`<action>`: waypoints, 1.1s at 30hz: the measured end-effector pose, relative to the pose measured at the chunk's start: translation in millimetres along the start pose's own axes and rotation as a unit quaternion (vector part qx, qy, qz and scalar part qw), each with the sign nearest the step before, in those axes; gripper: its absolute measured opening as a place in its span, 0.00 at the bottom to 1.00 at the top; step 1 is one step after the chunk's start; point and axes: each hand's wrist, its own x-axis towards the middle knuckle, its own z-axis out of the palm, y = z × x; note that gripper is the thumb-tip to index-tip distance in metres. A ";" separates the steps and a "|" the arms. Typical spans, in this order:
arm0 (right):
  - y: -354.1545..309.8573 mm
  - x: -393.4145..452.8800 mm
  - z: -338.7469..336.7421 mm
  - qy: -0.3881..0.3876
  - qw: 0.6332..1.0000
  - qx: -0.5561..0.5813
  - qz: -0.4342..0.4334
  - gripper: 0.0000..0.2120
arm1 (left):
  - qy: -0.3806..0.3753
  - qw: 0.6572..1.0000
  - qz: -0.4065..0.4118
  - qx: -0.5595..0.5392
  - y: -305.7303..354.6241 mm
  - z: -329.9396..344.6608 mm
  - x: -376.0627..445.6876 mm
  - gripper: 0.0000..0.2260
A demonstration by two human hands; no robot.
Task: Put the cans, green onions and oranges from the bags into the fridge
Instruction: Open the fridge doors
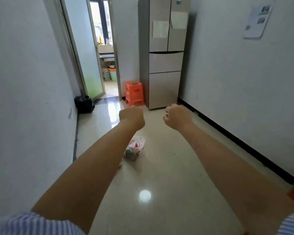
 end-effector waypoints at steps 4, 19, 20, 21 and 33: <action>28.5 95.2 26.7 0.003 1.000 0.016 -0.003 0.14 | -0.020 1.000 0.001 0.014 6.3 18.4 93.6 0.13; 156.5 538.3 102.6 0.072 0.997 0.003 0.019 0.13 | 0.036 0.998 0.052 0.018 36.9 38.4 578.2 0.15; 170.3 565.5 108.9 0.072 0.997 0.002 0.022 0.13 | 0.036 0.998 0.057 0.017 43.7 42.3 607.6 0.15; 185.2 593.8 115.7 0.071 0.997 -0.001 0.025 0.13 | 0.037 0.997 0.060 0.019 51.0 47.5 637.8 0.16; 340.7 955.4 175.1 0.100 0.995 0.007 -0.021 0.13 | 0.045 0.999 0.019 0.023 124.5 84.4 999.8 0.13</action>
